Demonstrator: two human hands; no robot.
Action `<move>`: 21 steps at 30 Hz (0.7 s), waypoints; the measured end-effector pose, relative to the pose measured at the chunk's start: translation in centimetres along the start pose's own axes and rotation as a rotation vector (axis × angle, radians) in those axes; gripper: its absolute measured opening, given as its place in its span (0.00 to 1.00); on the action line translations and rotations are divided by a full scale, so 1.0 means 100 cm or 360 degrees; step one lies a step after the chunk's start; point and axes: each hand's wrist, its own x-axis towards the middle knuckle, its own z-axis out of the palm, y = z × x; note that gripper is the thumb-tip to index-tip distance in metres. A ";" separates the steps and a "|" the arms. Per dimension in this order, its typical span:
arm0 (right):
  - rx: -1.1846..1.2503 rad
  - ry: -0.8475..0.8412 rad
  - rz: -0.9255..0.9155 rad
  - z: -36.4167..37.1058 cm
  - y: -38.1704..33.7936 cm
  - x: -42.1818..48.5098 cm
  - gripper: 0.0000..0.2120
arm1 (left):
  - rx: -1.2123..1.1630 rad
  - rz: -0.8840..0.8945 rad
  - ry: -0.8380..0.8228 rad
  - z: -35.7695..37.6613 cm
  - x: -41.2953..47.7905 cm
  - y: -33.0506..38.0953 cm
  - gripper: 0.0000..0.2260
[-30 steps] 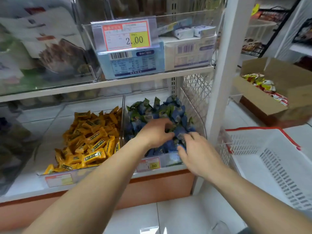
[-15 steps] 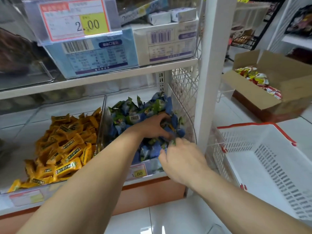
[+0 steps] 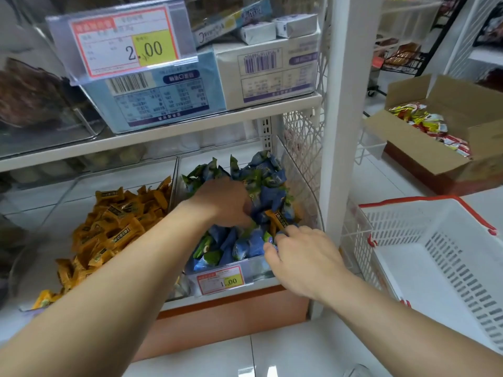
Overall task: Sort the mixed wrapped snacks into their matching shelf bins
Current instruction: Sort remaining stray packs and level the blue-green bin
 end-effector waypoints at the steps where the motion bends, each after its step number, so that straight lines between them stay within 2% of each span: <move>1: 0.0053 -0.0036 0.0030 0.000 0.001 0.001 0.20 | -0.0109 0.0027 0.0173 0.001 0.003 0.007 0.12; 3: 0.0118 -0.0025 0.0079 0.001 0.000 0.001 0.24 | -0.0445 0.0021 0.0300 0.008 0.012 0.019 0.10; 6: 0.0173 -0.0016 0.0126 0.003 0.000 -0.001 0.25 | -0.0842 0.0033 0.0070 0.024 0.023 0.030 0.14; 10: 0.0296 -0.0032 0.0122 0.003 0.003 -0.002 0.25 | -0.0723 0.0013 -0.0131 0.042 0.032 0.036 0.20; 13: 0.0327 -0.0045 0.0100 0.003 0.005 -0.003 0.26 | -0.0679 -0.0047 -0.0160 0.046 0.034 0.044 0.23; 16: 0.0330 -0.0022 0.0095 0.000 0.006 -0.004 0.26 | -0.0763 -0.0055 -0.0284 0.043 0.037 0.047 0.13; 19: 0.0338 -0.0026 0.0092 0.000 0.006 -0.005 0.25 | -0.0797 -0.0023 -0.0404 0.036 0.039 0.045 0.11; 21: 0.0344 -0.0012 0.0086 0.000 0.006 -0.005 0.24 | -0.0769 -0.0029 -0.0471 0.032 0.037 0.042 0.20</move>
